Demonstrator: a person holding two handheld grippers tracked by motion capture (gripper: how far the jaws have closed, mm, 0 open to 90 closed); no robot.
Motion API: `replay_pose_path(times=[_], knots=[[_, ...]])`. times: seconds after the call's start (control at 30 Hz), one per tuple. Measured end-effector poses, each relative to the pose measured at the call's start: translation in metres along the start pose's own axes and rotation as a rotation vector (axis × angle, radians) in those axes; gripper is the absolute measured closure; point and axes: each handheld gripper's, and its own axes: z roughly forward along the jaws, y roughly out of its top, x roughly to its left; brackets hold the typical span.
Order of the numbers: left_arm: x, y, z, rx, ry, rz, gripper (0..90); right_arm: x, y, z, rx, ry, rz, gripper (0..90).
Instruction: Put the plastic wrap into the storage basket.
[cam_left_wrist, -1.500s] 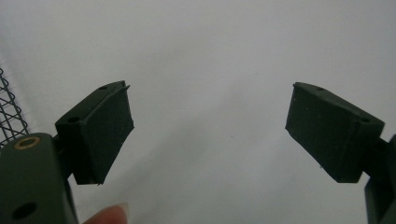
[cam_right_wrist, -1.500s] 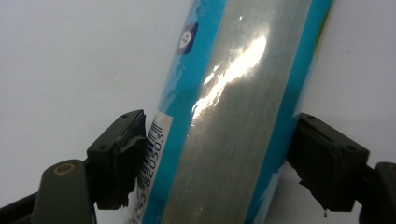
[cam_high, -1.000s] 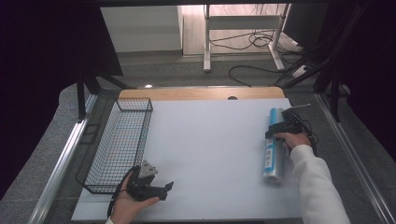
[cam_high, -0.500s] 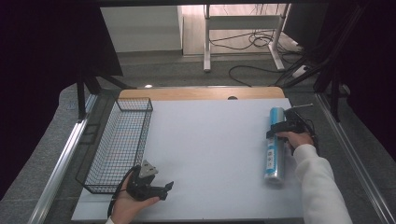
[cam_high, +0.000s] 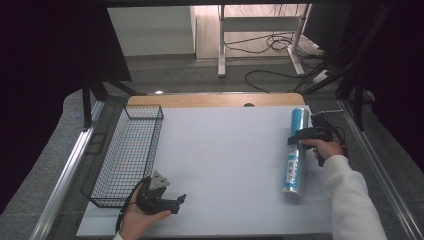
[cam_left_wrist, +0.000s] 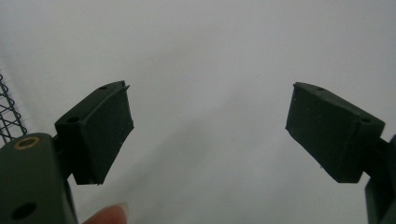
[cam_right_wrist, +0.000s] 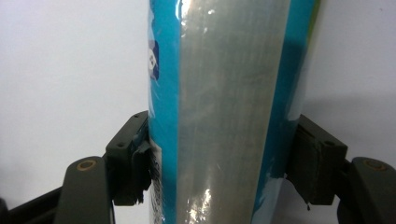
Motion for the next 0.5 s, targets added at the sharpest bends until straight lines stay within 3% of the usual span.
replay_pose_path(times=[0.27,0.5], knots=[[0.000,0.000,0.000,-0.001,-0.002,0.001,14.6,0.012,-0.001,-0.007,-0.013,0.072,-0.047,31.7],[0.001,0.000,0.000,-0.003,-0.001,0.001,14.6,0.027,-0.001,-0.016,-0.075,0.150,-0.111,31.9]])
